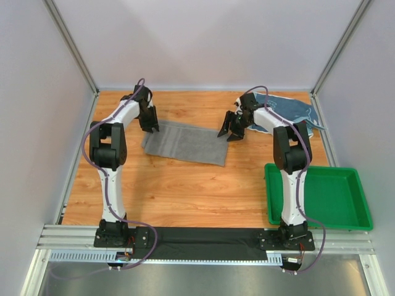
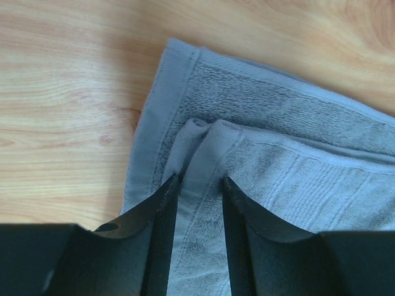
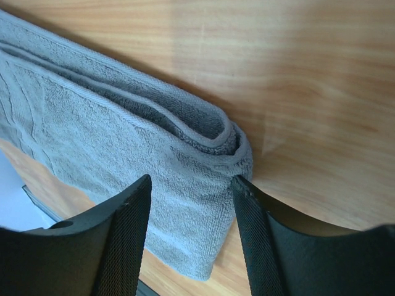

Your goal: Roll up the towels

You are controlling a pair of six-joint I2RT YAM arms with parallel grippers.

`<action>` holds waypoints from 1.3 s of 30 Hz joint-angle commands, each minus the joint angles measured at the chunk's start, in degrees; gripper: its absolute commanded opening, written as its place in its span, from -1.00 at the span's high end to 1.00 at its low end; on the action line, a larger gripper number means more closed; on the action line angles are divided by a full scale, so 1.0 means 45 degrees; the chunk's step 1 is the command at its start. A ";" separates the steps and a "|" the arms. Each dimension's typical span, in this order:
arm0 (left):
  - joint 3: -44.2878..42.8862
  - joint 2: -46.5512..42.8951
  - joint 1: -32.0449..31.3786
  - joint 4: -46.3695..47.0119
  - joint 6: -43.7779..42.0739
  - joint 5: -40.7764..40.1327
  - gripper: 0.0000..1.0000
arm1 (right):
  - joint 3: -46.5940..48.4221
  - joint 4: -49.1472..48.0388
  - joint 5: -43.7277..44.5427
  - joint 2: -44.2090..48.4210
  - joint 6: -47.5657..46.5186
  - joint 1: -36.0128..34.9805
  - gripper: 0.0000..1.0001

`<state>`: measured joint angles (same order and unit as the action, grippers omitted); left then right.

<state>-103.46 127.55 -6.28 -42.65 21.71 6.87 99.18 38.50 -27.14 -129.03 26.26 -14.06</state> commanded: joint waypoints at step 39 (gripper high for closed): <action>0.5160 -0.4634 -0.1279 0.0709 0.1229 -0.0961 0.25 | -0.3269 0.1933 0.2963 0.3752 -0.1109 -0.0312 -0.27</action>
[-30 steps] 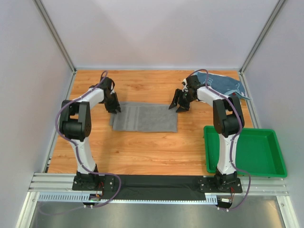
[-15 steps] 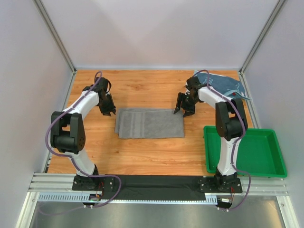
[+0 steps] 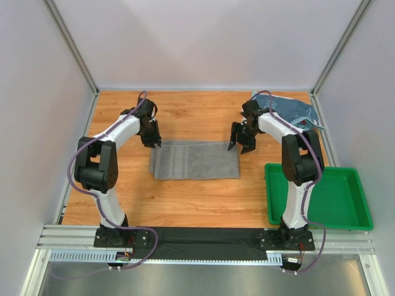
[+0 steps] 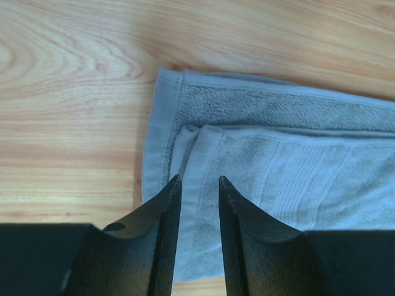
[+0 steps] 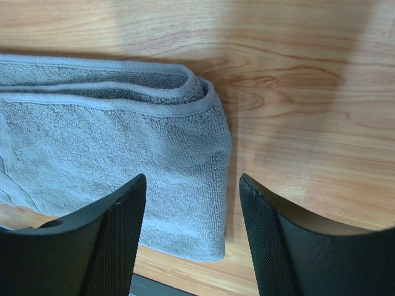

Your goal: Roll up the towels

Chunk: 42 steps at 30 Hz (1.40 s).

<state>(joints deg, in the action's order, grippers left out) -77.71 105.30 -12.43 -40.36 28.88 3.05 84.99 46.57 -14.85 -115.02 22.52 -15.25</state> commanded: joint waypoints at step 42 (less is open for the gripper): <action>-0.0758 0.0859 -0.0071 0.0277 -0.0559 -0.0170 0.79 | -0.0195 -0.0016 0.0234 0.0150 -0.0298 -0.0050 -0.29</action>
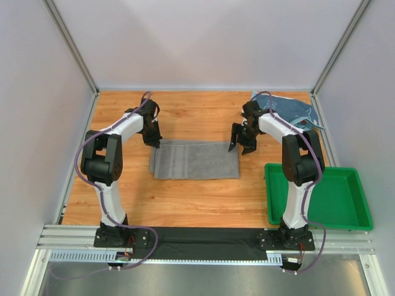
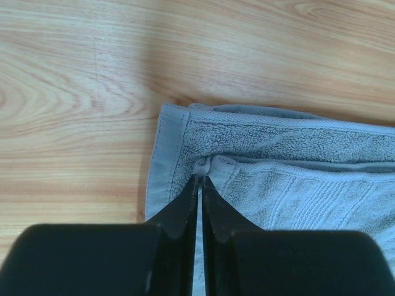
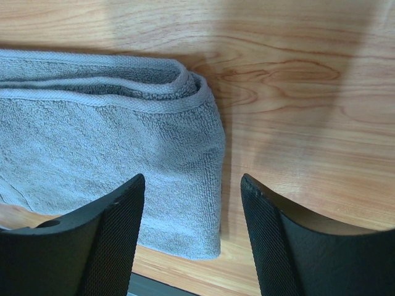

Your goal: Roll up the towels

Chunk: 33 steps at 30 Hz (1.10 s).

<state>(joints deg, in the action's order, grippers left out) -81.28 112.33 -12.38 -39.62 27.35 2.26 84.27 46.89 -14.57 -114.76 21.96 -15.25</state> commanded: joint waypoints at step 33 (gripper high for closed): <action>0.0717 -0.0432 -0.0080 0.0717 -0.0278 0.1177 0.22 | -0.0308 -0.0167 0.0112 0.0405 -0.0211 -0.0030 -0.29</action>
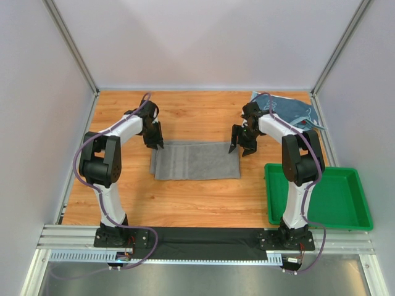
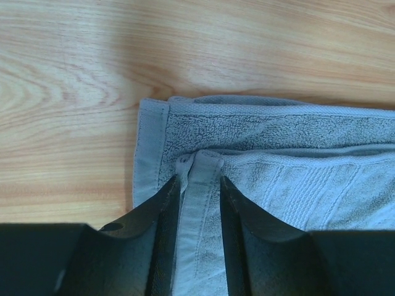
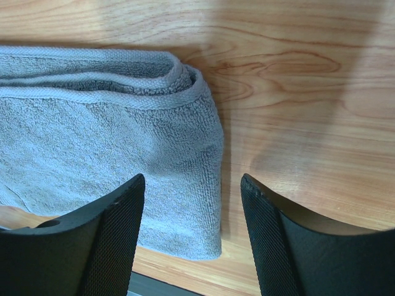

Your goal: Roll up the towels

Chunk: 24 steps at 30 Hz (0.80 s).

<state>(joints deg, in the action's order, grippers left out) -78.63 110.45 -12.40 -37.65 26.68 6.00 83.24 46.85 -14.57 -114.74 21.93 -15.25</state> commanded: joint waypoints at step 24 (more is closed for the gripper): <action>-0.0299 -0.0911 -0.0622 -0.0598 -0.0225 -0.1001 1.00 | -0.0002 -0.0157 0.0132 0.0341 -0.0187 -0.0050 -0.29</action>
<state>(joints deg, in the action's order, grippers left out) -77.73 110.69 -14.17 -37.93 26.46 2.33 83.24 46.68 -14.57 -114.74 21.93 -15.25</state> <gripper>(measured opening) 0.008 0.647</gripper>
